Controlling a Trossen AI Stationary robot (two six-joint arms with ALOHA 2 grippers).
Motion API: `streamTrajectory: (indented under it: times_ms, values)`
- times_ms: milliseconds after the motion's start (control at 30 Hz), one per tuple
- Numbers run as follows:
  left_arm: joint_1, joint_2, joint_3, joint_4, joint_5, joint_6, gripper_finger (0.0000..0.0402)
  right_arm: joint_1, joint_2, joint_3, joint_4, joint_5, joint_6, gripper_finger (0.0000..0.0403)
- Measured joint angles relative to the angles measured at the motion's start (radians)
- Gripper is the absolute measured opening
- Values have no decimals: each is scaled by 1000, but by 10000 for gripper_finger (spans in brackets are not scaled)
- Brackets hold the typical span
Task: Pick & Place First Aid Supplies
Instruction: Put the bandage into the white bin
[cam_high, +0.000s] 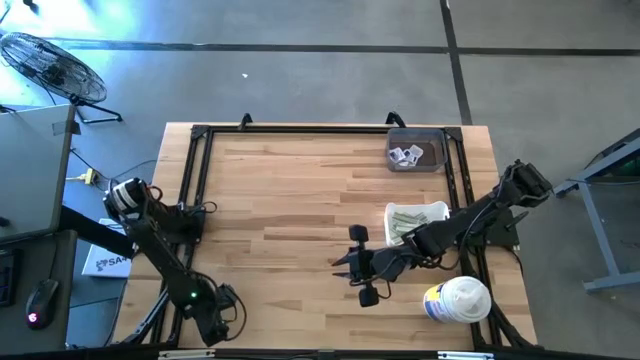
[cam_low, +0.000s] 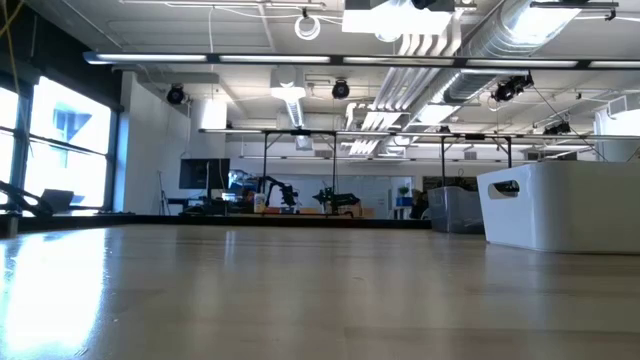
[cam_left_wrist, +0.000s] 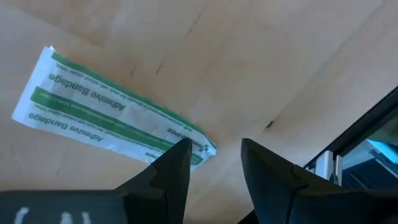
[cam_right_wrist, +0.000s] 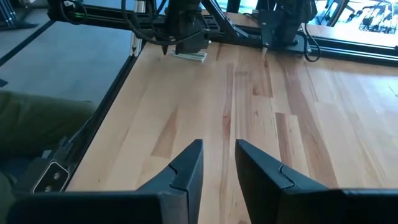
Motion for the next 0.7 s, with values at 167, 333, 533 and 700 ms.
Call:
streamTrajectory:
  times_ms: [167, 333, 533, 700]
  values:
    - [1, 4, 0, 3, -10, 7, 143, 0, 0, 0, 0, 0, 0, 87]
    - [0, 5, 0, -2, -30, 10, 122, 0, 0, 0, 0, 0, 0, 87]
    - [0, 6, 0, -1, -54, 18, 41, 0, 0, 0, 0, 0, 0, 87]
    - [0, 6, -1, 1, -57, 19, 7, 0, 0, 0, 0, 0, 0, 87]
